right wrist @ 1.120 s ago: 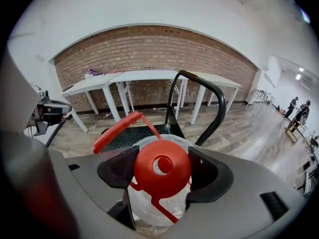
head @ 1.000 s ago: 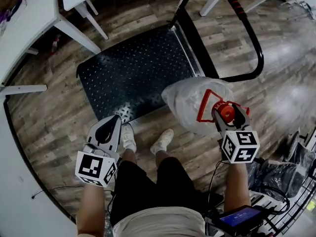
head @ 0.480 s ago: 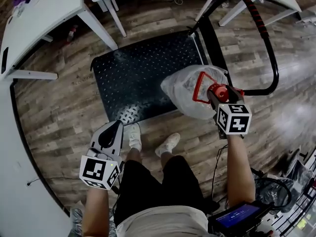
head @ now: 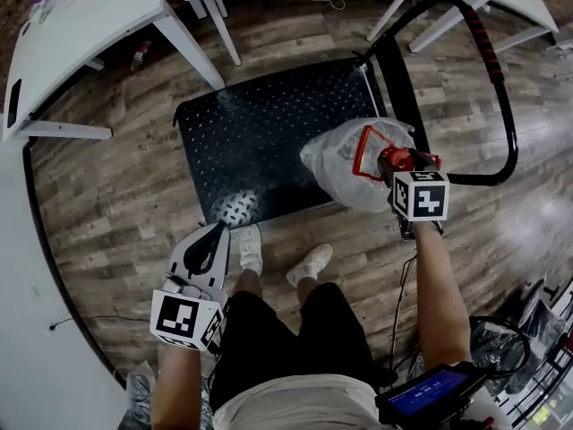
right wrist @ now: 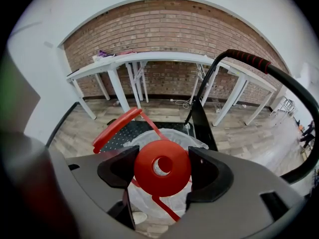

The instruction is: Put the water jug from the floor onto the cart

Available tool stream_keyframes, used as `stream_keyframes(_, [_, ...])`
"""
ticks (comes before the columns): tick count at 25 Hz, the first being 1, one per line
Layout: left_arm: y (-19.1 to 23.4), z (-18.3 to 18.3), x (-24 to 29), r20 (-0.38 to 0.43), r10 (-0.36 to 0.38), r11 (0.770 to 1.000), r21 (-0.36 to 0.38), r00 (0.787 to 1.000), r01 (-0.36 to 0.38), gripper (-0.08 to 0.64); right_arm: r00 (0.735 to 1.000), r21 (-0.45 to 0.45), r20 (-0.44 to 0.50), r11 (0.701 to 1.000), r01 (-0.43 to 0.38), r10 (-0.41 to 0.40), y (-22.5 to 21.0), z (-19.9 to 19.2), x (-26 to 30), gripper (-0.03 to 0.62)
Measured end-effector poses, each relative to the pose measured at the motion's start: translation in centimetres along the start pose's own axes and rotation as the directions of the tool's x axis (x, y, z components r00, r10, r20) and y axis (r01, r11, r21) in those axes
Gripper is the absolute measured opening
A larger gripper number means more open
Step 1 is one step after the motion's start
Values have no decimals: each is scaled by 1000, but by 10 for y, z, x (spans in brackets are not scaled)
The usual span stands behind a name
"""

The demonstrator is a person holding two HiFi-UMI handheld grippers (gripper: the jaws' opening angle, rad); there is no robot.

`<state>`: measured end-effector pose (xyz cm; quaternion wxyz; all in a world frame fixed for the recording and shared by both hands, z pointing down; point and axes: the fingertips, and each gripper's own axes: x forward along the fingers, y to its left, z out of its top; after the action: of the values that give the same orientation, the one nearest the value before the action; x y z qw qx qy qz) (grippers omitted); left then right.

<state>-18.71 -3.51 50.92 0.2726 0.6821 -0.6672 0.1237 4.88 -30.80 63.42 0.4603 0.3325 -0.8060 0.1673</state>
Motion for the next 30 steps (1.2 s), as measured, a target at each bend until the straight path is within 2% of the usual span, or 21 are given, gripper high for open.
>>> stream_keyframes(6, [25, -13, -1, -42, 26, 1000, -16, 999, -26, 0, 1000, 19, -21, 1000, 8, -7, 2, -10, 14, 313])
stream_keyframes(14, [48, -24, -10, -59, 48, 998, -33, 997, -50, 0, 1000, 115, 14, 993, 13, -15, -18, -17, 12, 314])
stream_keyframes(17, [50, -22, -12, -51, 43, 998, -36, 998, -45, 0, 999, 93, 18, 995, 30, -32, -16, -22, 10, 314])
stream_keyframes(19, [50, -22, -15, -47, 35, 999, -28, 998, -36, 0, 997, 45, 33, 996, 73, -74, -13, -21, 3, 314])
stream_keyframes(23, [49, -20, -21, -43, 19, 1000, -16, 999, -20, 0, 985, -4, 118, 992, 124, -123, -10, 5, -26, 314])
stream_keyframes(26, [47, -11, -24, -30, -3, 1000, -6, 1000, 3, 0, 955, 22, 250, 987, 157, -157, -8, 43, -76, 314])
stream_keyframes(30, [40, 14, -26, 7, -61, 998, 20, 998, 61, 0, 865, 69, 460, 979, 192, -202, 4, 87, -168, 313])
